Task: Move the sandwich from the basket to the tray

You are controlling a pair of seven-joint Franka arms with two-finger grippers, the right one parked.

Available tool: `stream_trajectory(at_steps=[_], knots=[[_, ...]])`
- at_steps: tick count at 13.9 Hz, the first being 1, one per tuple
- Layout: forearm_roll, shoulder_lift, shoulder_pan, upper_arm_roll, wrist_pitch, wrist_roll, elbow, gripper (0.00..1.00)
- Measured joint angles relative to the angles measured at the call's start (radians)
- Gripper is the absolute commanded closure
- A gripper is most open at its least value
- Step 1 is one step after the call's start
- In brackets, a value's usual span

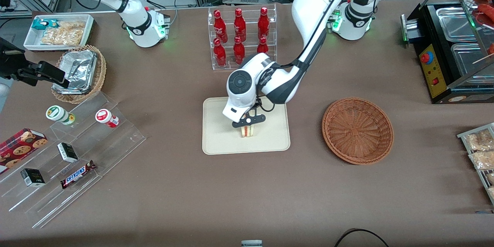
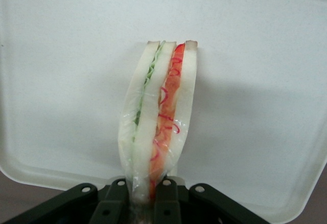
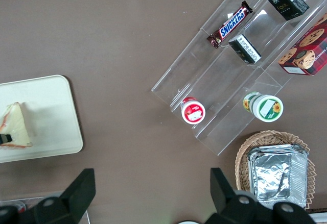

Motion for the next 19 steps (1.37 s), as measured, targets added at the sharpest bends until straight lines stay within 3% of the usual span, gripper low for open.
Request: stream_trajectory(at_steps=[2, 3, 4, 5, 9, 13, 19], knots=[[0.000, 0.025, -0.002, 0.002, -0.022, -0.006, 0.043, 0.91], [0.002, 0.030, -0.002, 0.004, -0.026, -0.006, 0.052, 0.64], [0.007, 0.032, -0.002, 0.006, -0.028, -0.007, 0.056, 0.08], [0.009, 0.033, -0.002, 0.006, -0.028, -0.011, 0.057, 0.00], [0.026, 0.034, -0.009, 0.006, -0.029, -0.023, 0.065, 0.00], [0.141, -0.020, -0.015, 0.007, -0.101, -0.023, 0.098, 0.00], [0.152, -0.166, 0.007, 0.026, -0.302, -0.004, 0.068, 0.00]])
